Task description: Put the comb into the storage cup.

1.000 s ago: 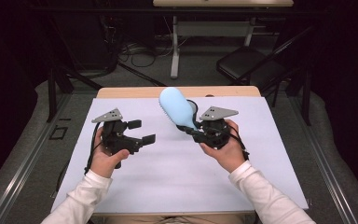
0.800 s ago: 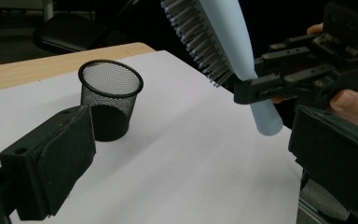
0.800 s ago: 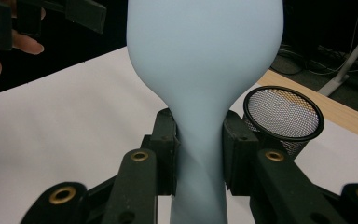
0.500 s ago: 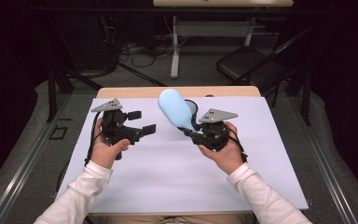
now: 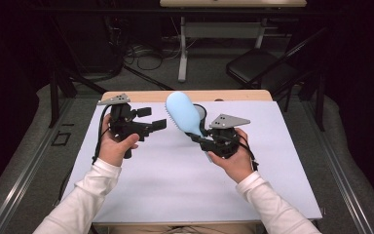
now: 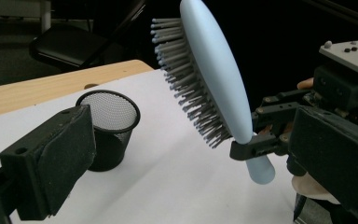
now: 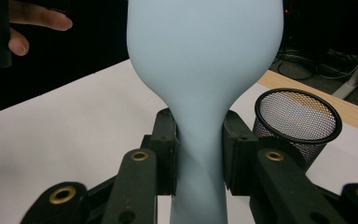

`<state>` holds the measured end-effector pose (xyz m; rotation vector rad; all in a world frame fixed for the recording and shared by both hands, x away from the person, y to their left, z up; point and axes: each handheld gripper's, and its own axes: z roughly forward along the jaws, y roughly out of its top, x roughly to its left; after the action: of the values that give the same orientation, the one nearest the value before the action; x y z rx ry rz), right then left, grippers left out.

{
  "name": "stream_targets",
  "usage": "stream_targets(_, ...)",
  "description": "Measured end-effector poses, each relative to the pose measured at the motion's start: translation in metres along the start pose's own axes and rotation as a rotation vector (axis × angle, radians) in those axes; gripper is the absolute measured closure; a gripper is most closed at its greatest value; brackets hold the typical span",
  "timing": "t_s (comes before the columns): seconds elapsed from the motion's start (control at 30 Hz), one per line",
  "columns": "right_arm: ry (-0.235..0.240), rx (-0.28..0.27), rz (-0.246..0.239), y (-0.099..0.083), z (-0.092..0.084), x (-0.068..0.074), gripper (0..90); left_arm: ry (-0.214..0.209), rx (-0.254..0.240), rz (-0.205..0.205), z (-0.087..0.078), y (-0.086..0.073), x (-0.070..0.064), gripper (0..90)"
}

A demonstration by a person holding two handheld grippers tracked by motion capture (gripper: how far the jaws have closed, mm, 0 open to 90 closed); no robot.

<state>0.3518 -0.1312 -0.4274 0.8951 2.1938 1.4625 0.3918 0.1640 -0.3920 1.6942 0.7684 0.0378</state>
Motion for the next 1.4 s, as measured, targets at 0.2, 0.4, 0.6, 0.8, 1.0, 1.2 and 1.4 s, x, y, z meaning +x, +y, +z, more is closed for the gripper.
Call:
stream_targets(0.2, 0.0, -0.003, 0.002, 0.0, 0.0, 0.0, 69.7, -0.008, 0.003, -0.006, 0.005, 0.004, -0.001, 0.7)
stream_targets(0.4, -0.001, -0.004, 0.0, 0.0, -0.001, 0.0, 69.7, -0.011, 0.012, -0.011, 0.009, 0.009, -0.001, 0.7)
stream_targets(0.6, 0.002, -0.005, 0.001, 0.0, -0.001, 0.001, 69.7, -0.01, 0.021, -0.017, 0.011, 0.012, -0.001, 1.5)
stream_targets(0.8, 0.007, -0.006, 0.001, 0.0, 0.0, 0.002, 69.7, -0.013, 0.013, -0.034, 0.014, 0.014, 0.002, 1.8)
stream_targets(1.0, 0.008, -0.01, 0.002, 0.0, 0.0, 0.003, 69.7, -0.005, 0.001, -0.048, 0.017, 0.015, 0.004, 1.9)
stream_targets(1.2, 0.011, -0.01, 0.004, 0.0, 0.0, 0.003, 69.7, -0.016, 0.018, -0.066, 0.022, 0.018, 0.006, 1.9)
stream_targets(1.4, 0.016, -0.014, 0.002, 0.0, 0.001, 0.004, 69.7, -0.04, 0.04, -0.077, 0.03, 0.019, 0.004, 3.6)
